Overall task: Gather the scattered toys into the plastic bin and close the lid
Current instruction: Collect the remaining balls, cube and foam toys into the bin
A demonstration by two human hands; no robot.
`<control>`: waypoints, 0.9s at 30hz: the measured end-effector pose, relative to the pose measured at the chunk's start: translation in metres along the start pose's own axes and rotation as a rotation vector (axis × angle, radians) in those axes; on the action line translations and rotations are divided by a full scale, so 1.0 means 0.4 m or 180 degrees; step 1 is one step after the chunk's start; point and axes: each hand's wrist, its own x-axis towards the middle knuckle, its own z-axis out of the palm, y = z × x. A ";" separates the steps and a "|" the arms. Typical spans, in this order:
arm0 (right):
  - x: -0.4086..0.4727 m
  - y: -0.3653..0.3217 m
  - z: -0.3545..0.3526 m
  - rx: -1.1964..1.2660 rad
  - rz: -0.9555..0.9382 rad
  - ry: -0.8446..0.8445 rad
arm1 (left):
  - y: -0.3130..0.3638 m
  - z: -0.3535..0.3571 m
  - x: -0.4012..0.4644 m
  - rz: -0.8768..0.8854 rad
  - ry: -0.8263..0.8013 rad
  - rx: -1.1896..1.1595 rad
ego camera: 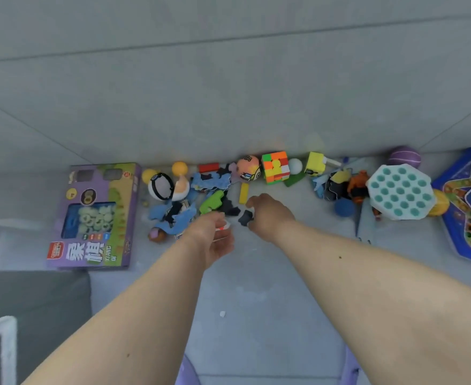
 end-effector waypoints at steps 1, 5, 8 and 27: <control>0.015 -0.006 0.020 -0.0160 -0.0156 -0.0018 | -0.010 0.000 0.017 -0.0055 -0.0012 -0.0013; 0.040 -0.008 0.082 -0.0751 -0.0537 0.0014 | -0.049 0.000 0.067 -0.0191 -0.0041 -0.0088; 0.032 0.006 0.102 -0.0594 -0.0348 0.0061 | -0.066 0.002 0.093 -0.0238 0.0007 -0.0152; 0.102 0.000 0.004 -0.0242 -0.0690 0.0146 | -0.051 0.046 0.116 -0.0337 -0.0183 -0.0793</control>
